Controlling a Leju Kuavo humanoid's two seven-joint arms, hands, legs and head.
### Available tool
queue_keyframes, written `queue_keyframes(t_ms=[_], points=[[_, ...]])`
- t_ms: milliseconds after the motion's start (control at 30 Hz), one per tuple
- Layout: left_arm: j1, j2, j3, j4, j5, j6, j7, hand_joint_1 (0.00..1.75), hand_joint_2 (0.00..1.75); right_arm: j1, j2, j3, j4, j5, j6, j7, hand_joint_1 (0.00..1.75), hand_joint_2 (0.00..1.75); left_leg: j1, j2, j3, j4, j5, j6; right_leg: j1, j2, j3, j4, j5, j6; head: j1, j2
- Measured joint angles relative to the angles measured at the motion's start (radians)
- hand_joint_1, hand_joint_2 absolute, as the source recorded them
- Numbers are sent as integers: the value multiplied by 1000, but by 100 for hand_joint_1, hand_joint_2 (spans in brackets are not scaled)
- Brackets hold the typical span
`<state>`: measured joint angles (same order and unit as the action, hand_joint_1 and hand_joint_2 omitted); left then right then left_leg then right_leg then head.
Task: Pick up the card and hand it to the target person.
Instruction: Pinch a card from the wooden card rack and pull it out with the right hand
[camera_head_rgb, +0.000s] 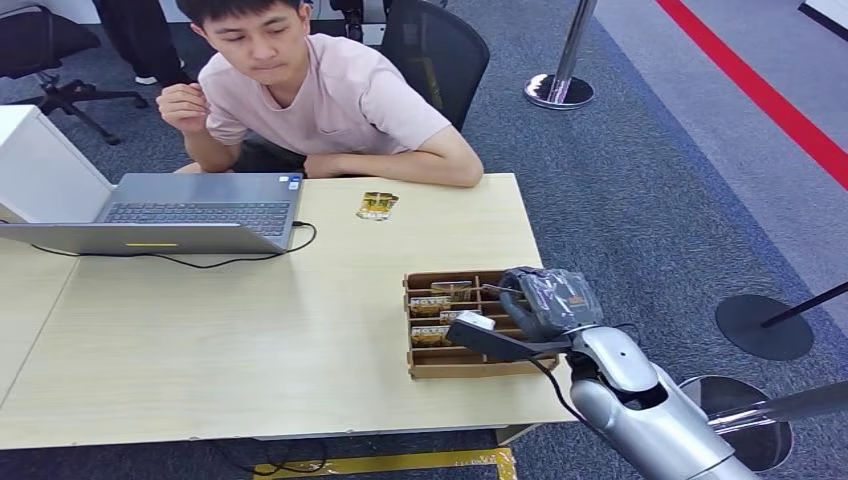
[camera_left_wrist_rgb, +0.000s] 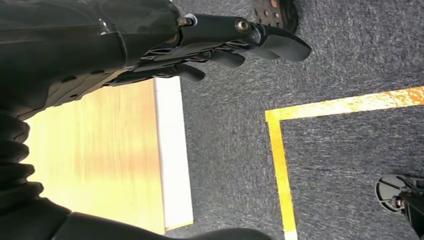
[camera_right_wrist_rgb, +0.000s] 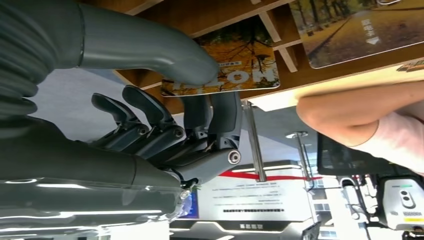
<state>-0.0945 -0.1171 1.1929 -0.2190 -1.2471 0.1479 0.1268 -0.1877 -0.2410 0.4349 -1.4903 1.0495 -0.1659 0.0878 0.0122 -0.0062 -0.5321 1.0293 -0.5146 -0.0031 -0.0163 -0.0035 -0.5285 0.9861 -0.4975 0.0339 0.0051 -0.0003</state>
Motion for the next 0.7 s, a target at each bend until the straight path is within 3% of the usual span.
queue_keyframes(t_ms=[500,700], points=[[0,0,0,0,3,-4,-14,0,175,44,-4,-43,-139,-27,-219,-132,155,175,0,0,0,0,0,0,0,0,0,0,0,0,0,0],[0,-1,0,0,10,-14,-63,0,175,70,-3,-62,-162,-18,-300,-190,155,175,0,0,0,0,0,0,0,0,0,0,0,0,0,0]])
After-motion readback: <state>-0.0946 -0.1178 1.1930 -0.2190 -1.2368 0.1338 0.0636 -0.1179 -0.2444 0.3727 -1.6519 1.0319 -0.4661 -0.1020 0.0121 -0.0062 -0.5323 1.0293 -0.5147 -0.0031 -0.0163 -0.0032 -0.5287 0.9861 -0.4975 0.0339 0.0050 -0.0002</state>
